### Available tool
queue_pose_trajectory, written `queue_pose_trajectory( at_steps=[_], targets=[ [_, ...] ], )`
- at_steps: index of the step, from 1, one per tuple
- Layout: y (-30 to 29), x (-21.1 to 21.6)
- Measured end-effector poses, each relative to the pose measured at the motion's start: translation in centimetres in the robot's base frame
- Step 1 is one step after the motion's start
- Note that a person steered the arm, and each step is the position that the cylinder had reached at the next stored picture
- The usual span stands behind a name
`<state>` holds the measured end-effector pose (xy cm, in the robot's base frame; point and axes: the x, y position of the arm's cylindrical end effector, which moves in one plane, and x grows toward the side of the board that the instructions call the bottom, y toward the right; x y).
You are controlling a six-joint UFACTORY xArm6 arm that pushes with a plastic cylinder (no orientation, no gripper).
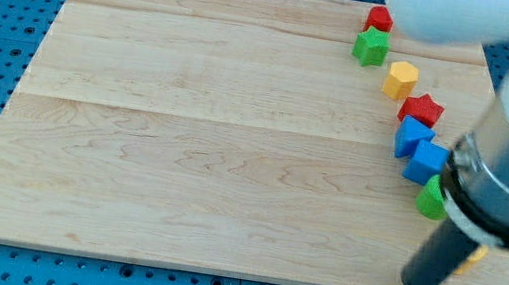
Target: Slide the blue triangle along with blue cube a bit left
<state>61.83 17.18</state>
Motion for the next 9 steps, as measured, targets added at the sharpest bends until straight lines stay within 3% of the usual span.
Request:
queue_pose_trajectory(
  at_steps=[1, 3, 4, 6, 9],
  targets=[
    [0.7, 0.1],
    [16.0, -2.8],
    [15.8, -8.1],
    [9.9, -17.3],
    [1.9, -17.9]
  ],
)
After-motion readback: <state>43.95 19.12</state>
